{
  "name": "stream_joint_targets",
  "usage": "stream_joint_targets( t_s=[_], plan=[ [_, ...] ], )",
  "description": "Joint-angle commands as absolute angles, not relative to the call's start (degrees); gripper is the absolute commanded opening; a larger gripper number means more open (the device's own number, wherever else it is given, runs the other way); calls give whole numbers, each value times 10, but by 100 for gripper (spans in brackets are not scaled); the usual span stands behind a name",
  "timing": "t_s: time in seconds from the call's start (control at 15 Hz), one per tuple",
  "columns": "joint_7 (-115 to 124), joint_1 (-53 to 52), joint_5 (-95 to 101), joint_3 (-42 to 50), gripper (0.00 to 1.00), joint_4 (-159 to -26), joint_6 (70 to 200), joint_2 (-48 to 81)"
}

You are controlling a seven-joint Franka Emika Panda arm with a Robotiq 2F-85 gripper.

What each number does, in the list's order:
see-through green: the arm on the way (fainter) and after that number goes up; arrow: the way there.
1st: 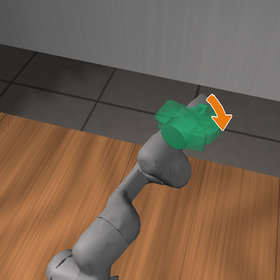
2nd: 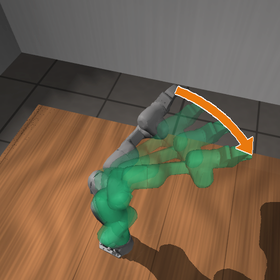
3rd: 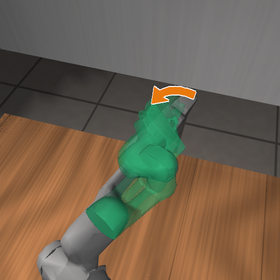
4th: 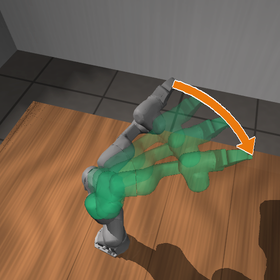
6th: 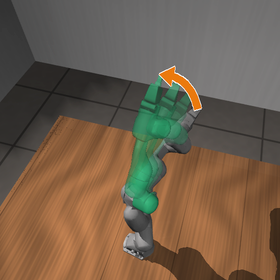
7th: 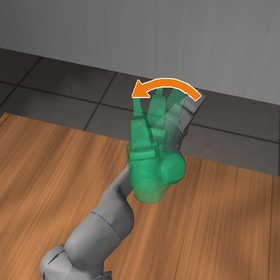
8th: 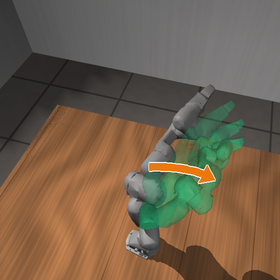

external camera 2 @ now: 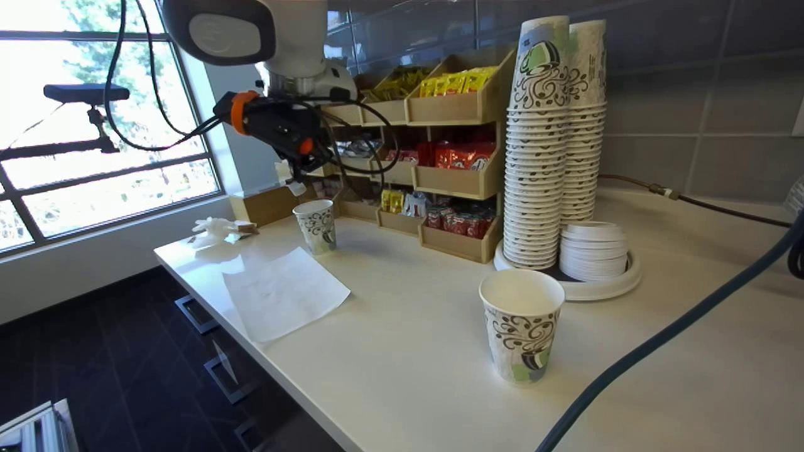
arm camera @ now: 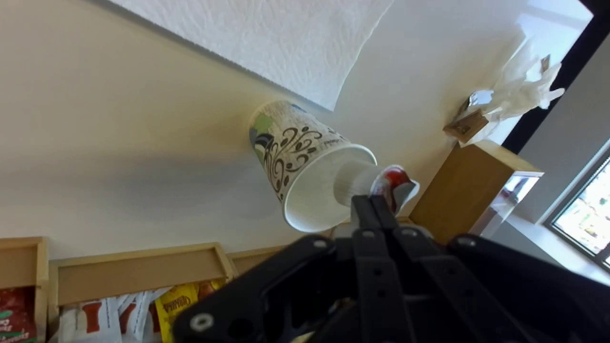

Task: Lift the milk from the plain paper, pour it in the cup and then put it back on the plain paper

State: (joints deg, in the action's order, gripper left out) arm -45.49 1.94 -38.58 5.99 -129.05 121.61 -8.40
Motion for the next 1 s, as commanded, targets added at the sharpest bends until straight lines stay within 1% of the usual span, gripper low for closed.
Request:
stream_joint_targets(
  t_s=[0.0, 0.53, 0.93],
  plan=[
    [-458, 5, -392, 46, 0, -1272, 1244, -76],
    [-487, -18, -384, 25, 0, -1276, 1293, -76],
    [-477, -16, -384, 28, 2, -1279, 1280, -78]
  ],
)
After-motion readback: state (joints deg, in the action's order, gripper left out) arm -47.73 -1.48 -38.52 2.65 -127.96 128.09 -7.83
